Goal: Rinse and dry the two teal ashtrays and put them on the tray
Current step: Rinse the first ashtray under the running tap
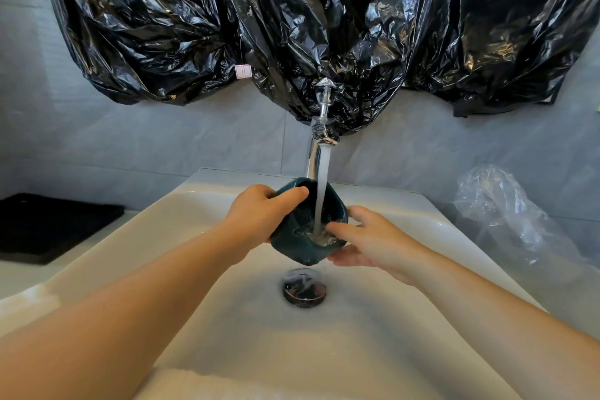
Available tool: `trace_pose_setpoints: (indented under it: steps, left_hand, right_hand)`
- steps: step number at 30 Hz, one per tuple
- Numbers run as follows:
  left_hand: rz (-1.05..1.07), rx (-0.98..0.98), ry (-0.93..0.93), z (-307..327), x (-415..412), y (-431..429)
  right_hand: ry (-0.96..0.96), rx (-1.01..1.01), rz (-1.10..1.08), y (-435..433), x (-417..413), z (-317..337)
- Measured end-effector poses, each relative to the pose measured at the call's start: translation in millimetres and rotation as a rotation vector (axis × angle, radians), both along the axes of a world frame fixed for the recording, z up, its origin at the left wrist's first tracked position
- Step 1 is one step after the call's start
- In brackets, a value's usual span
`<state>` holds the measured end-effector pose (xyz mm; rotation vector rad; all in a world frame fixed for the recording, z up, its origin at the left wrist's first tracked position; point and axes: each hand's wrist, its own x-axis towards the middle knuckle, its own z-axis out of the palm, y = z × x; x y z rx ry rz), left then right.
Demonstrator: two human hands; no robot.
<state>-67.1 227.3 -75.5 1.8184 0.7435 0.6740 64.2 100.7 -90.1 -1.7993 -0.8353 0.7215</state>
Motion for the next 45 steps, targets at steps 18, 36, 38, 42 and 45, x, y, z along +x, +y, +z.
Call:
trace_pose_setpoints:
  steps: [18,36,38,42,45]
  left_hand:
    - [-0.037,0.042,0.018,-4,-1,-3]
    - [-0.031,0.023,-0.018,-1,0,-4]
    - [-0.024,0.084,0.017,-1,-1,-4]
    - [-0.044,-0.002,0.086,2,-2,-2]
    - [-0.122,-0.163,0.054,5,-3,-1]
  right_hand:
    - [-0.040,-0.098,0.021,-3,0,1]
    - [0.157,-0.094,0.059,-4,-4,1]
    - [0.108,-0.028,0.099,-1,-5,1]
    - [0.165,-0.021,0.068,-3,-8,0]
    - [0.339,0.019,0.003,-4,-8,1]
